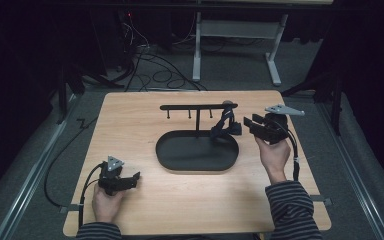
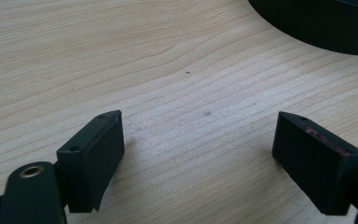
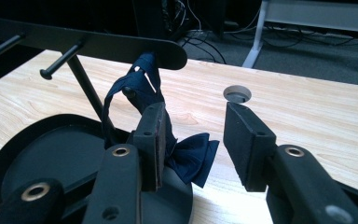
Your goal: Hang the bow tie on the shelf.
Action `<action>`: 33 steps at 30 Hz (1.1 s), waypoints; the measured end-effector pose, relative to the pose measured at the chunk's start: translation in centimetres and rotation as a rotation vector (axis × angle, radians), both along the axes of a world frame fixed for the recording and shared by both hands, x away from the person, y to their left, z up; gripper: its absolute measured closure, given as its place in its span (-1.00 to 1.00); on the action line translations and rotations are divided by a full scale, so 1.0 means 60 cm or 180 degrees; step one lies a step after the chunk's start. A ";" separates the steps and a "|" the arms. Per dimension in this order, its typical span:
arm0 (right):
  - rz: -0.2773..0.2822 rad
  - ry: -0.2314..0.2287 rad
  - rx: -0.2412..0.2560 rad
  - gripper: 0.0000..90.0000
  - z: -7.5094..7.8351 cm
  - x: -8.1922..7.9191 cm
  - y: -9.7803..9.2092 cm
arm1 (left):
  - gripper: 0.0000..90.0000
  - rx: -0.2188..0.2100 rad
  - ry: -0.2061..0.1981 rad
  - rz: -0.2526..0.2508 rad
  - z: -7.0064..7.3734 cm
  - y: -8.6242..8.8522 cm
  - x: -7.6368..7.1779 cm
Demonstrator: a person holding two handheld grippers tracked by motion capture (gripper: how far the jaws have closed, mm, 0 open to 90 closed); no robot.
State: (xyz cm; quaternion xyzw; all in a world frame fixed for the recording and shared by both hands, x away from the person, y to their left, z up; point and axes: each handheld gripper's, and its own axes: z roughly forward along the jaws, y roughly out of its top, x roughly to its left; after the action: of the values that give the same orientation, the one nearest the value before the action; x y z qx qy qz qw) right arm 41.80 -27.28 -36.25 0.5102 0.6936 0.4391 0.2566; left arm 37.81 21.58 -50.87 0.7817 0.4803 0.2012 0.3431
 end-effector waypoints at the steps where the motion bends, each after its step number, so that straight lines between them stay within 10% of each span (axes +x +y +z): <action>1: 0.0001 -0.0006 0.0002 0.36 0.001 -0.002 -0.002 | -0.62 -0.0001 -0.0001 0.0000 0.000 0.000 0.000; 33: -0.0042 -0.0194 0.0097 0.26 0.006 -0.122 -0.071 | -0.62 -0.0003 -0.0001 0.0001 0.000 0.000 0.000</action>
State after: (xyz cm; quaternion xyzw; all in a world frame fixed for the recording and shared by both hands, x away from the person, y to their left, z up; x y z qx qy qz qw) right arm 34.49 -31.56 -35.87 0.5050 0.6753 0.4633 0.2727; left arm 37.81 21.58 -50.87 0.7814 0.4805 0.2011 0.3435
